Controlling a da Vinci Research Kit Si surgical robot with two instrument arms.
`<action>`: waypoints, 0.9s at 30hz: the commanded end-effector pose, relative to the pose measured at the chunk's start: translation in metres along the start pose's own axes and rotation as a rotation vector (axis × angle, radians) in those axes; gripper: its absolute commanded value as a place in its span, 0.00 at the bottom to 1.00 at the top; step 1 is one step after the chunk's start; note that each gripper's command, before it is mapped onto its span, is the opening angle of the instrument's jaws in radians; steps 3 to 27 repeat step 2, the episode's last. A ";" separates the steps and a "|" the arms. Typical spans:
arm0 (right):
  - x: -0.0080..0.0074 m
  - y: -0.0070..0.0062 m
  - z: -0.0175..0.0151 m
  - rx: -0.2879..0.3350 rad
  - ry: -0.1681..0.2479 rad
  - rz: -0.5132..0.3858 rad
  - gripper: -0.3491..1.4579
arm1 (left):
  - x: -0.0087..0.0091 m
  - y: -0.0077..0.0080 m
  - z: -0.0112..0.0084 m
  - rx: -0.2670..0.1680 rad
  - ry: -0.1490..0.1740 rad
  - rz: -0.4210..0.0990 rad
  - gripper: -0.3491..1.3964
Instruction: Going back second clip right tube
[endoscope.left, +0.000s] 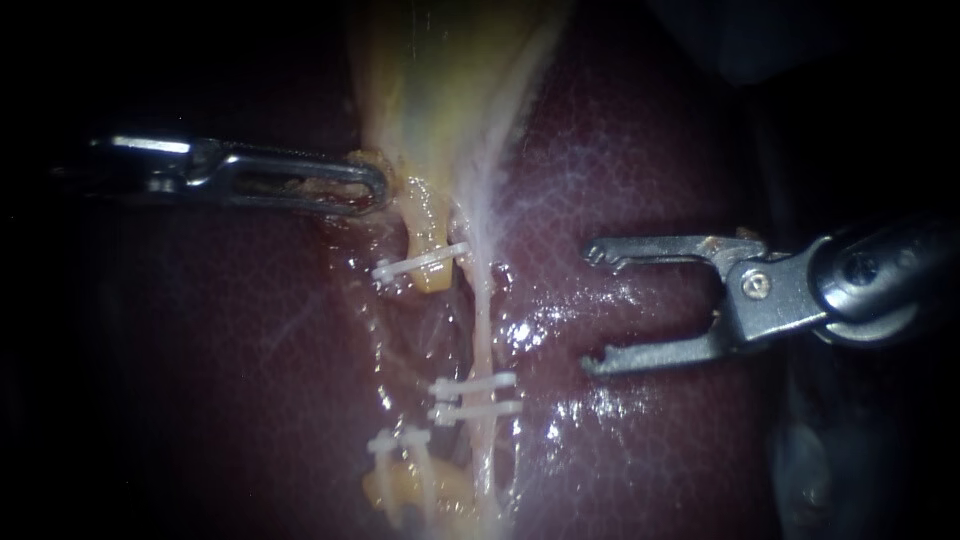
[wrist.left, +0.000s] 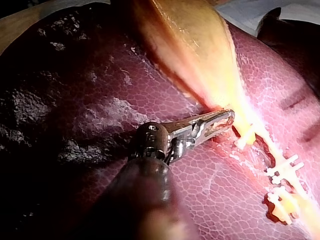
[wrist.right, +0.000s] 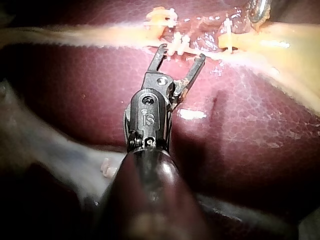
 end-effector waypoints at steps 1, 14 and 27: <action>0.0000 0.0000 0.0001 0.002 0.000 0.000 0.47 | -0.0001 0.0000 -0.0001 0.001 0.000 0.000 0.00; 0.0000 0.0000 0.0001 0.007 0.002 0.000 0.47 | -0.0002 0.0000 -0.0002 0.002 0.000 -0.001 0.00; 0.0000 0.0000 0.0001 0.007 0.002 0.000 0.47 | -0.0002 0.0000 -0.0002 0.002 0.000 -0.001 0.00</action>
